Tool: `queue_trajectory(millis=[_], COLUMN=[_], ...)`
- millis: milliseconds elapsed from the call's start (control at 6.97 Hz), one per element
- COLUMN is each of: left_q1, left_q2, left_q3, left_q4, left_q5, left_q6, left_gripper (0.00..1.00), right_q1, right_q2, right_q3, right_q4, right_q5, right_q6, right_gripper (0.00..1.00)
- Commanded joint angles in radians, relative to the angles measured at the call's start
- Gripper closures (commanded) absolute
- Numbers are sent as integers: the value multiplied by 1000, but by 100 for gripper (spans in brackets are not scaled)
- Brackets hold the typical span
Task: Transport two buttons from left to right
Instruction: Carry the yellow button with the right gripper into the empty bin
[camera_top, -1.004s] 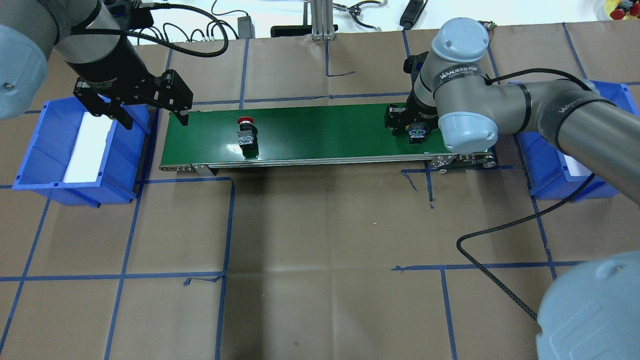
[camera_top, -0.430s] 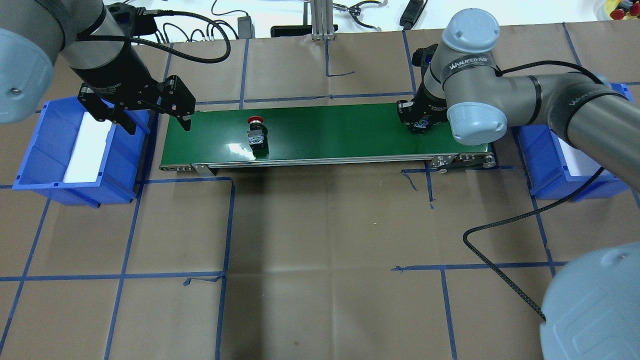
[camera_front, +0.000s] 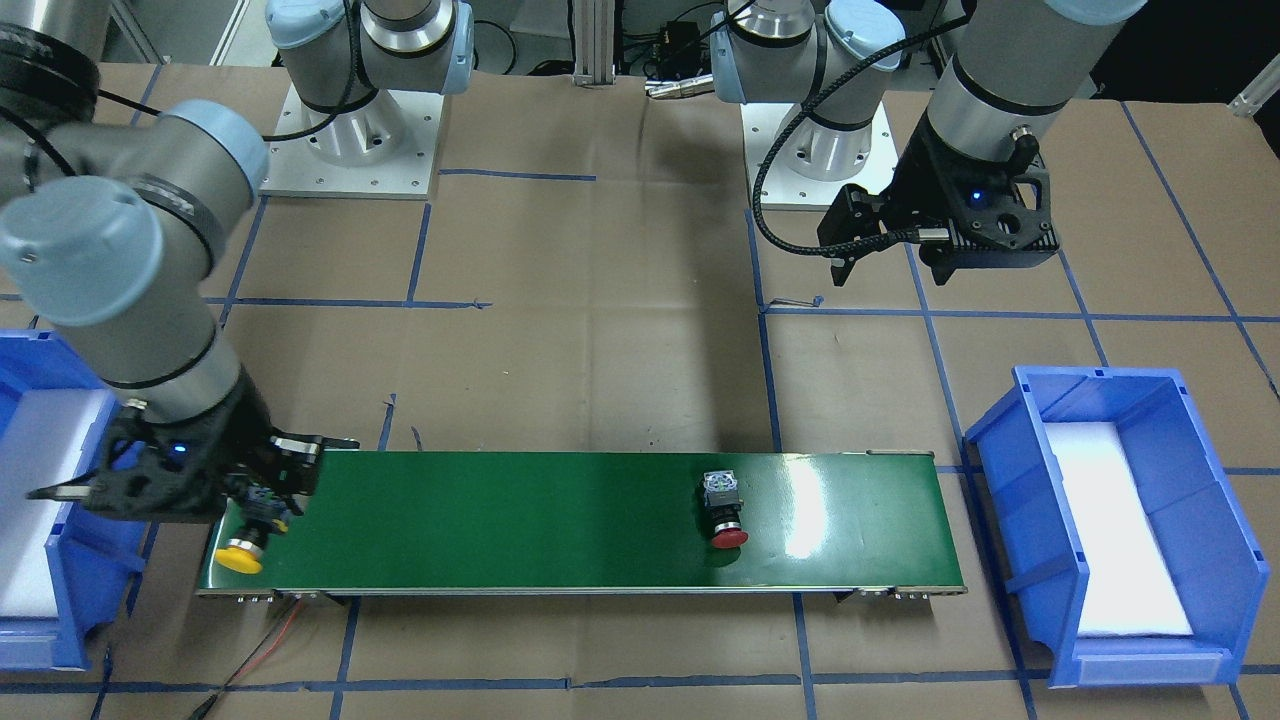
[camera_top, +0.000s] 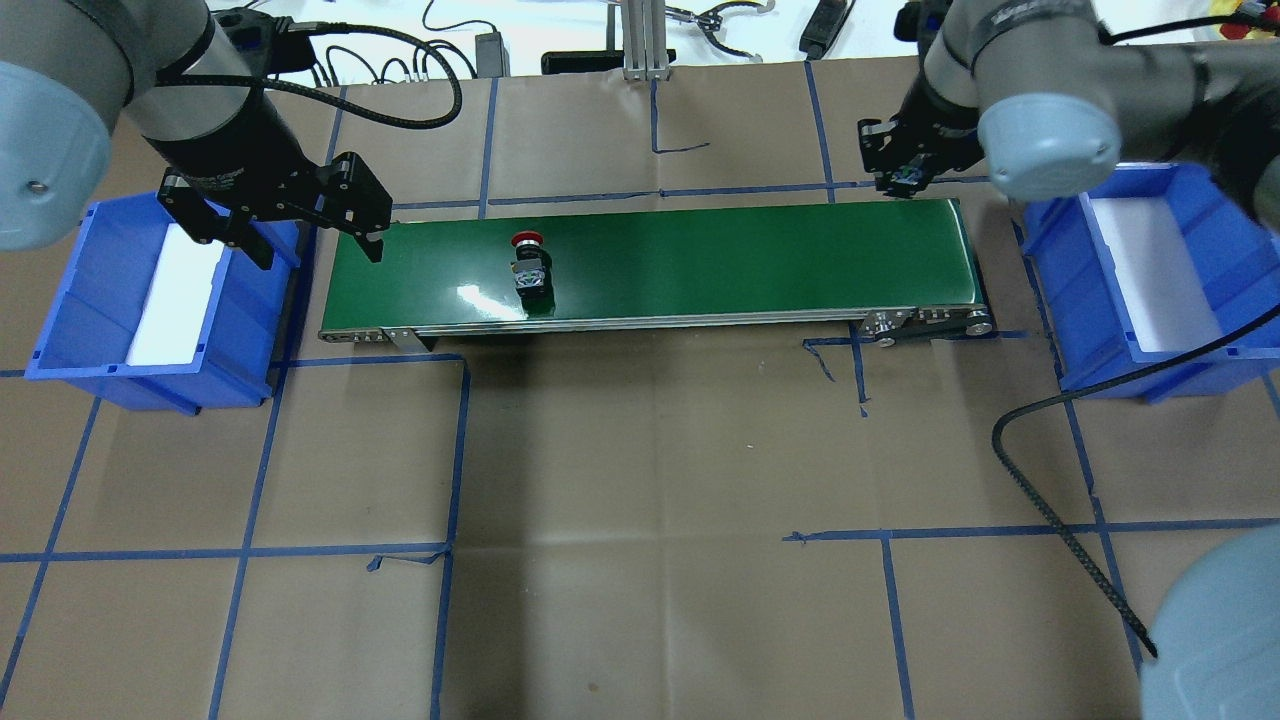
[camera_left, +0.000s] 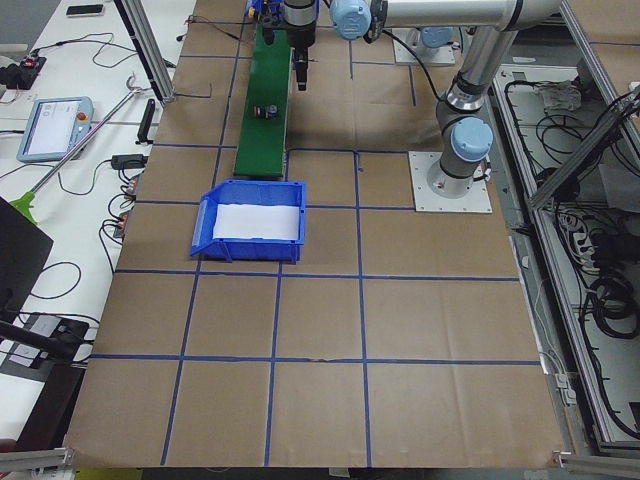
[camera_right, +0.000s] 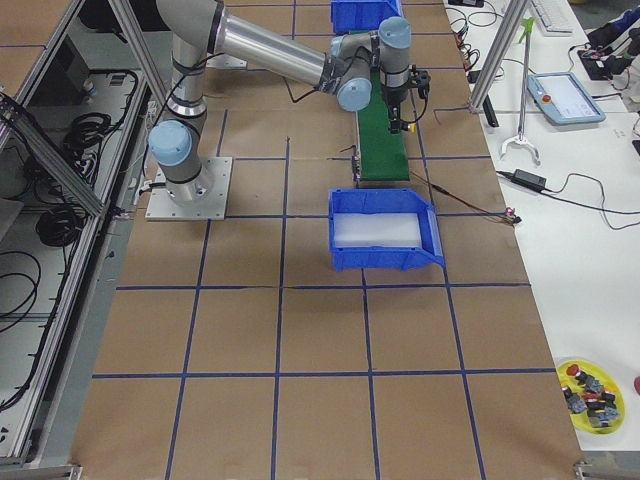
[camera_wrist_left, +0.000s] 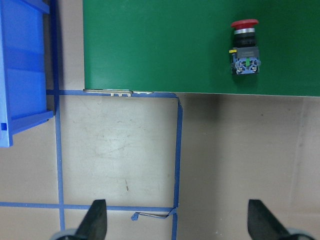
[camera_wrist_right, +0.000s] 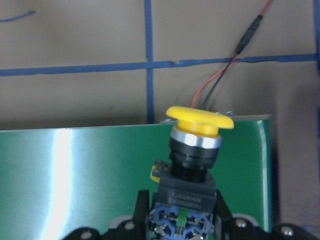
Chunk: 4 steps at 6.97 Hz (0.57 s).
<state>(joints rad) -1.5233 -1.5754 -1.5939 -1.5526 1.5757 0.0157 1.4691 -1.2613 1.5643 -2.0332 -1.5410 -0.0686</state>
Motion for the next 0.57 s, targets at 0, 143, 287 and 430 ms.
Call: queue_trajectory(millis=[0,143,287,430], left_q1=[0,0,0,0], left_q2=[0,0,0,2], left_q3=[0,0,-1,-1], left_q4=[5,3,3,3], left_q5=[1,1,1,1], left_q6=[1,4,16,17], left_gripper=[0,0,0,0], right_q1=[-151,-212,-292,-379], right_q2=[-67,-78,-70,-60], right_q3=[-70,-63,-56,-38], right_q4=[154,160,159,154], right_q5=[1,8,10,12], right_q6=[-240,-349,-482,-614], right_gripper=[96,96,96,97])
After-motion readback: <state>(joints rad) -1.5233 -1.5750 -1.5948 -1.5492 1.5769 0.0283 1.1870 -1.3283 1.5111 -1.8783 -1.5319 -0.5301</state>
